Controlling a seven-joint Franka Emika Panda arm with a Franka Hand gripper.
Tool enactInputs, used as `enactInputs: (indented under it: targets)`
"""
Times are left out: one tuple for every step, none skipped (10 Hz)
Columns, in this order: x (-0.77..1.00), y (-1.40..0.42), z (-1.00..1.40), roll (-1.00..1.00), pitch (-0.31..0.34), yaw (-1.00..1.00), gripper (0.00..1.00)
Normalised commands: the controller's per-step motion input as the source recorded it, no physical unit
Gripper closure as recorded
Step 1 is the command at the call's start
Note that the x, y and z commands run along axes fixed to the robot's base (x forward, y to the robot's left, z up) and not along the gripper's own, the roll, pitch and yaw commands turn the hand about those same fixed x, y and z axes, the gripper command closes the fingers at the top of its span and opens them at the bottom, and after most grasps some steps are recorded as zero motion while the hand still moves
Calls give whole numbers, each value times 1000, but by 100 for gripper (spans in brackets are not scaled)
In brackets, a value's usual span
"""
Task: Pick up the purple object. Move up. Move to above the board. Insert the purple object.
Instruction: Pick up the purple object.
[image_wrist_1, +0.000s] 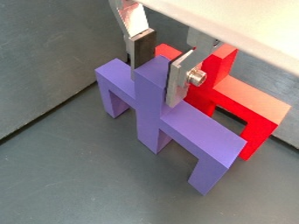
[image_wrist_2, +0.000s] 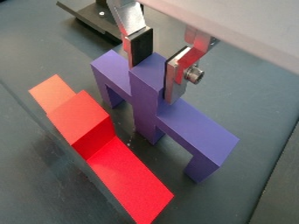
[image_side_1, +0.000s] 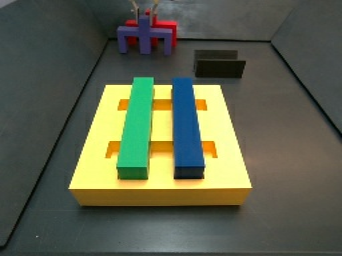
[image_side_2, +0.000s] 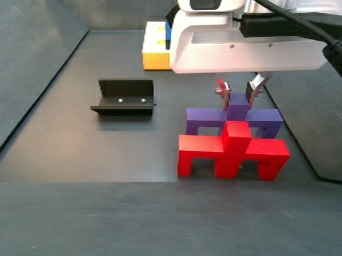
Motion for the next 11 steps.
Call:
enactInputs:
  targets:
    - [0,0,0,0,0,0,100]
    - [0,0,0,0,0,0,100]
    - [0,0,0,0,0,0,100]
    - [0,0,0,0,0,0,100]
    - [0,0,0,0,0,0,100]
    - [0,0,0,0,0,0,100]
    - [0,0,0,0,0,0,100]
    - [0,0,0,0,0,0,100]
    - [0,0,0,0,0,0,100]
    - [0,0,0,0,0,0,100]
    - [0,0,0,0,0,0,100]
